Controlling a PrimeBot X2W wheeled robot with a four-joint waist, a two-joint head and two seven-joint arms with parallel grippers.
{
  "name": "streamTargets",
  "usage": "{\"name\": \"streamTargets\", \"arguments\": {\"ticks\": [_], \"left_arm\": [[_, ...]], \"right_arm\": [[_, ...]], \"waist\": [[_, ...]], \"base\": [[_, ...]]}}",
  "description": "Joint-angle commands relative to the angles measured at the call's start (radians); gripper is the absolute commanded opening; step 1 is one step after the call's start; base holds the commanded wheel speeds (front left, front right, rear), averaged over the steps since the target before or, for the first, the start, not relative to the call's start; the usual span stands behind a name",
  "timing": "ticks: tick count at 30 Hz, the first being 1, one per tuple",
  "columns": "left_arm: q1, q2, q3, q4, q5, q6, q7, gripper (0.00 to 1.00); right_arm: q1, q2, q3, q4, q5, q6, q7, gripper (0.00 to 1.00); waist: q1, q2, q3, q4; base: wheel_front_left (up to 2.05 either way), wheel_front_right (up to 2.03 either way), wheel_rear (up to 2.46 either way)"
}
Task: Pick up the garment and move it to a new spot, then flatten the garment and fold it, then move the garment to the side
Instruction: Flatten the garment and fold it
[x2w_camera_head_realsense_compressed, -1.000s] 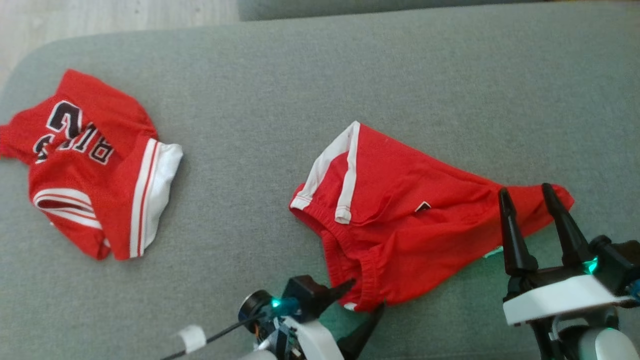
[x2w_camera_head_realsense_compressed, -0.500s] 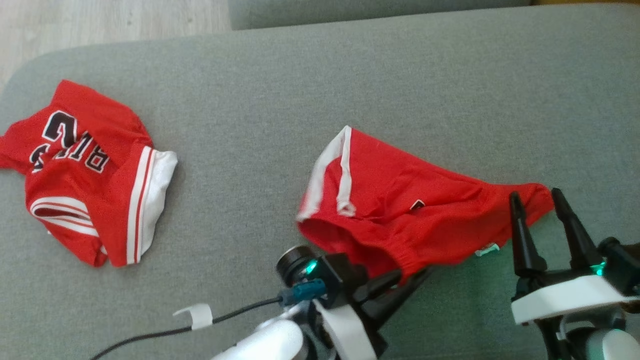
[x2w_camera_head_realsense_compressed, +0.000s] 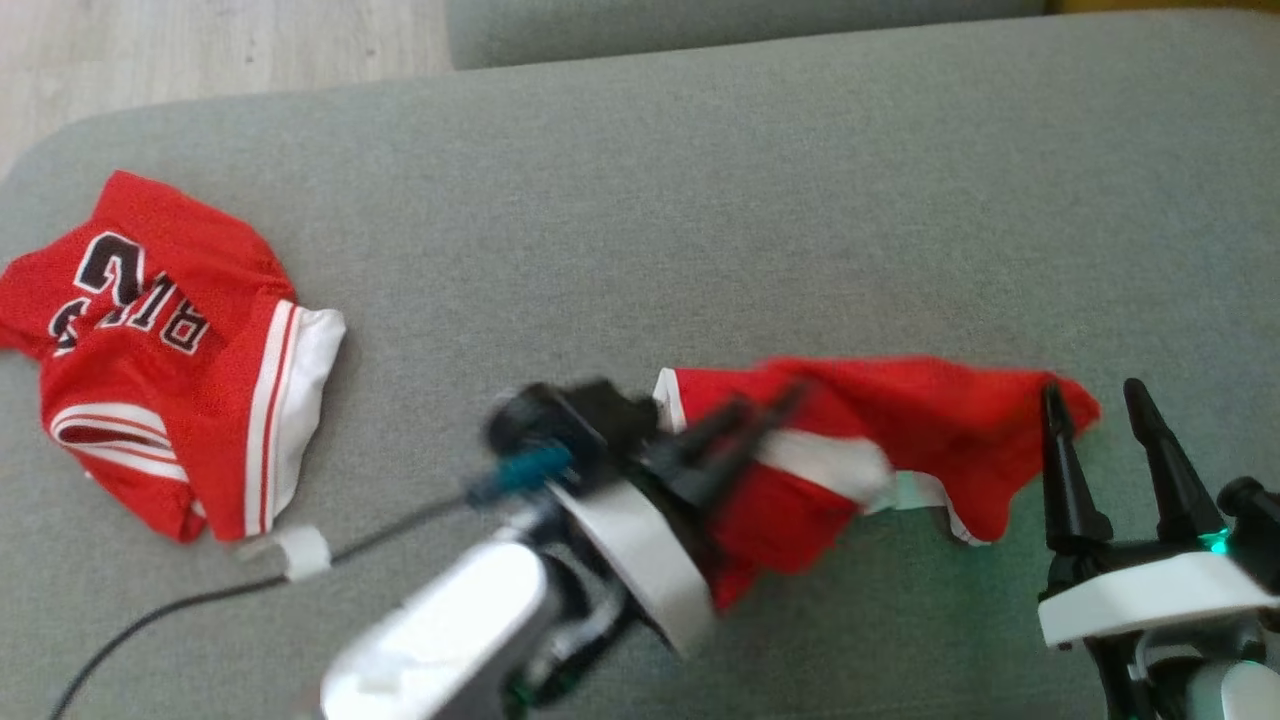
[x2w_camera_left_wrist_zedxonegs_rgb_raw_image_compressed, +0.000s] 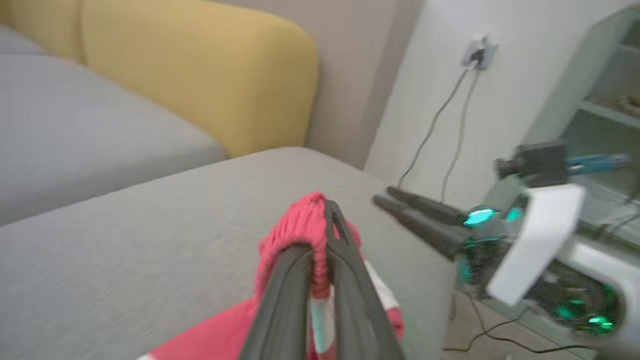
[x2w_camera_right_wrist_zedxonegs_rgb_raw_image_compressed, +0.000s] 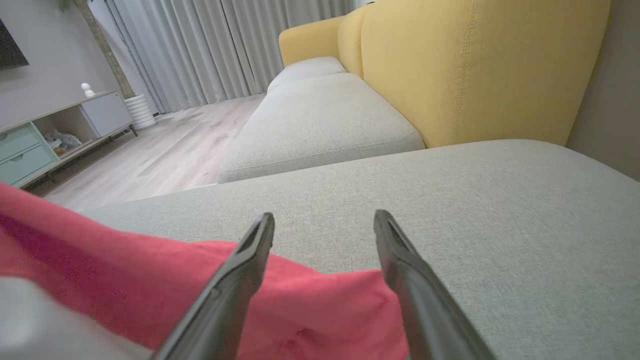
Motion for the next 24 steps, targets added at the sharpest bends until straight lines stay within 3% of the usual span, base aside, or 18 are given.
{"name": "streamTargets", "arguments": {"ticks": [1,8,14,15,16,20,24], "left_arm": [[-0.029,0.022,0.060,0.009,-0.006,0.015,-0.005,0.00],[0.018,0.047,0.166,0.265,-0.081,0.063,-0.062,0.00],[0.077,0.072,0.201,0.372,-0.120,0.049,-0.120,0.00],[0.087,0.075,0.203,0.380,-0.120,0.046,-0.134,0.18],[0.098,0.077,0.206,0.387,-0.120,0.046,-0.150,1.00],[0.142,0.084,0.224,0.393,-0.102,0.075,-0.232,1.00],[0.179,0.099,0.250,0.371,-0.058,0.142,-0.328,1.00]], "right_arm": [[-0.031,-0.007,0.020,-0.029,0.010,-0.001,-0.007,1.00],[-0.048,-0.007,0.025,-0.024,0.012,-0.001,-0.004,1.00],[-0.055,-0.007,0.015,-0.020,0.006,-0.001,-0.005,1.00],[-0.056,-0.007,0.016,-0.020,0.004,-0.001,-0.004,1.00],[-0.058,-0.007,0.017,-0.022,0.001,-0.001,-0.003,1.00],[-0.059,-0.007,0.020,-0.033,-0.014,-0.001,0.006,1.00],[-0.054,-0.007,0.029,-0.053,-0.033,-0.001,0.026,1.00]], "waist": [[0.0000,0.0000,0.011,-0.006],[0.0000,0.0000,0.052,-0.017],[0.0000,0.0000,0.059,-0.010],[0.0000,0.0000,0.056,-0.007],[0.0000,0.0000,0.053,-0.003],[0.0000,0.0000,0.030,0.014],[0.0000,0.0000,0.000,0.035]], "base": [[0.00,0.00,0.00],[0.00,0.00,0.00],[0.00,0.00,0.00],[0.00,0.00,0.00],[0.00,0.00,0.00],[0.00,0.00,0.00],[0.00,0.00,0.00]]}}
